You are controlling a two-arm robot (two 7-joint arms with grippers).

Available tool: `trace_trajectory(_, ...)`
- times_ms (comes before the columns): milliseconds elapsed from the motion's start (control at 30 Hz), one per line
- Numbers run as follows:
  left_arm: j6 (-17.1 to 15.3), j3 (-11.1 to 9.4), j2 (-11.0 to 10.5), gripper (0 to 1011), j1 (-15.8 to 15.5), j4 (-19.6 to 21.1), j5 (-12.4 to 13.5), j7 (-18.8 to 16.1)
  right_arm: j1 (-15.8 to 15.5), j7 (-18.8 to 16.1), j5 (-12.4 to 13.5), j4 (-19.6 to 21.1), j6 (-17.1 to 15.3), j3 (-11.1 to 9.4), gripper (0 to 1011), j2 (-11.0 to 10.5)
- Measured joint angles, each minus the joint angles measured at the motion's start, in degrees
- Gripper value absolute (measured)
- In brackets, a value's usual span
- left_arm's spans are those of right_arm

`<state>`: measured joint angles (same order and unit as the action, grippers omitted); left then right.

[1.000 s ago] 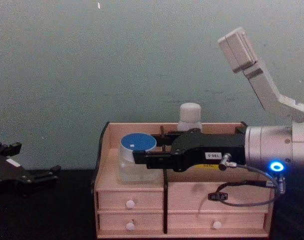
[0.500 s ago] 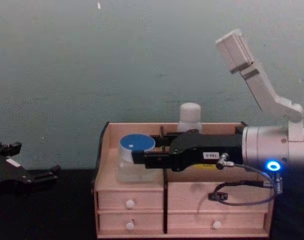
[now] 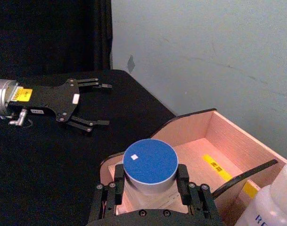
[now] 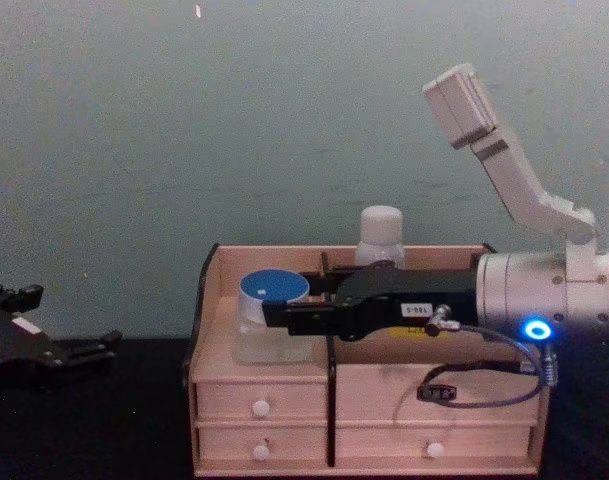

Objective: Pick up the facial cleanser and watermelon frost from the table and place them into the tiered storage box.

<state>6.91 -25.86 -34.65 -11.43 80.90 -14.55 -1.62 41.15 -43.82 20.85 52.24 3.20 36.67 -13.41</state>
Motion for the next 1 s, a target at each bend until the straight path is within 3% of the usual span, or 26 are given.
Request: trace_trajectory(1000, 0.0, 0.0, 0.0, 1001, 0.0, 0.0, 0.0, 0.0, 0.4, 0.3, -0.3, -1.9, 0.1, -0.4, 674, 0.9)
